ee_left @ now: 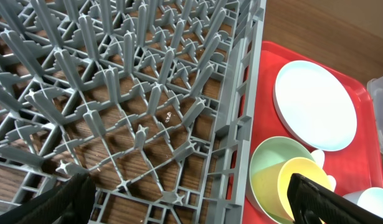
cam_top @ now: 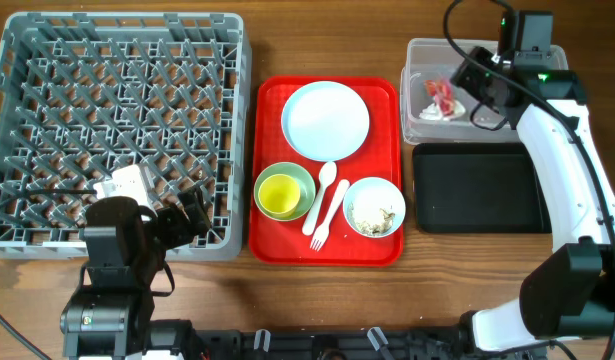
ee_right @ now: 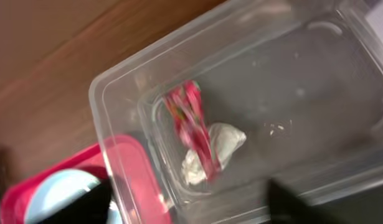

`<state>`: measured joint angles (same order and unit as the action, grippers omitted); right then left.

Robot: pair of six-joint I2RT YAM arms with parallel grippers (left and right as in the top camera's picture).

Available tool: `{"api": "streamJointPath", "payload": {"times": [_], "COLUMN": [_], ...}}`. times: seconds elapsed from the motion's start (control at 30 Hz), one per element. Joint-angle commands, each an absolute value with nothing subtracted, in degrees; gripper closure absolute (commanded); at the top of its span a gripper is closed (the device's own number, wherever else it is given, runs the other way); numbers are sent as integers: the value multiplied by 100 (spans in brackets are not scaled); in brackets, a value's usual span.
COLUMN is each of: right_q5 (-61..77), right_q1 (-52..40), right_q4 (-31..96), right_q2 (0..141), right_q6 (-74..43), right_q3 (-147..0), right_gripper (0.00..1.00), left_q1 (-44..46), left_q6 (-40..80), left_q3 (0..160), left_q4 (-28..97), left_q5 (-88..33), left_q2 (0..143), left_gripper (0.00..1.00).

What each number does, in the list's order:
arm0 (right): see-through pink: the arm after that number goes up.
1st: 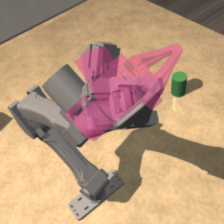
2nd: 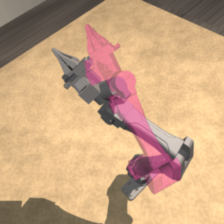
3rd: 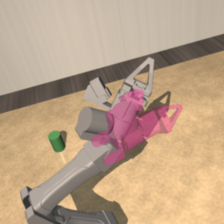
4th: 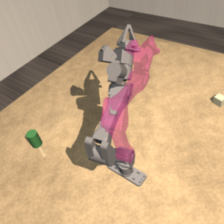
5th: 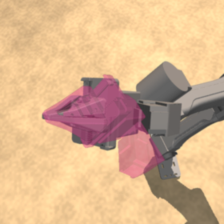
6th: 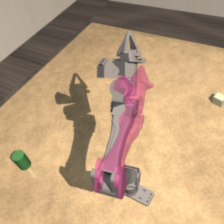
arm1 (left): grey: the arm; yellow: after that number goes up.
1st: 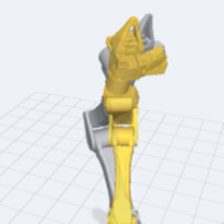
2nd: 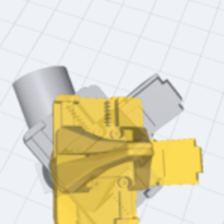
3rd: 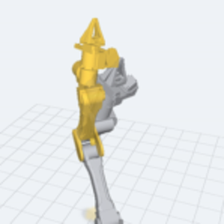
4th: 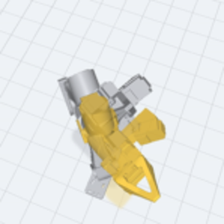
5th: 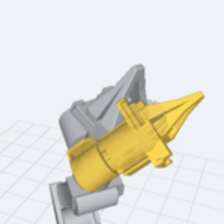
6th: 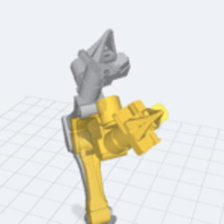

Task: Sort waste into correct bins and load items into the dishwasher rack
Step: 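Move the right gripper to the blue rice bowl and grasp its rim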

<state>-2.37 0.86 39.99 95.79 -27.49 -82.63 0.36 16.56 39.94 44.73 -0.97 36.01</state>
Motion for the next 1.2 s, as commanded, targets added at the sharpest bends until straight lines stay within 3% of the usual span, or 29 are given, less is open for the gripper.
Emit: {"api": "streamJointPath", "payload": {"times": [0.0,0.1,0.3,0.43,0.47,0.5,0.73,0.9,1.03,1.13,1.17], "right_q5": [556,1855,1739,1022,821,788,766,768,768,613,486], "right_q1": [82,14,-987,-2008,-2344,-2582,-3365,-3430,-3618,-3804,-3846], "right_q4": [4235,5087,6720,6565,6366,6141,4810,4254,4012,3922,3905], "right_q2": [9238,8569,7979,7804,7824,7852,8318,9223,9721,9795,9795], "right_q6": [-1861,-1120,-1247,-1745,-1850,-1942,-2421,-2416,-2418,-2571,-2639], "right_q3": [-8326,-8324,-7996,-7303,-7067,-6869,-5695,-5461,-5461,-5461,-5461], "right_gripper": [12,10,21,18,12,0,1,37,44,62,63], "left_q1": [14,14,14,14,14,14,14,14,14,14,14], "left_q6": [1540,1542,1542,1542,1542,1542,1542,1542,1542,1542,1542], "left_q3": [4088,4088,4088,4088,4091,4088,4088,4088,4088,4088,4088], "left_q4": [4464,4462,4464,4466,4466,4464,4471,4471,4471,4471,4471], "left_q5": [-145,-145,-145,-145,-145,-145,-145,-148,-145,-145,-145], "left_q2": [3586,3586,3586,3586,3586,3586,3586,3586,3586,3586,3586], "left_gripper": [0,0,0,0,0,0,0,0,0,0,0]}}
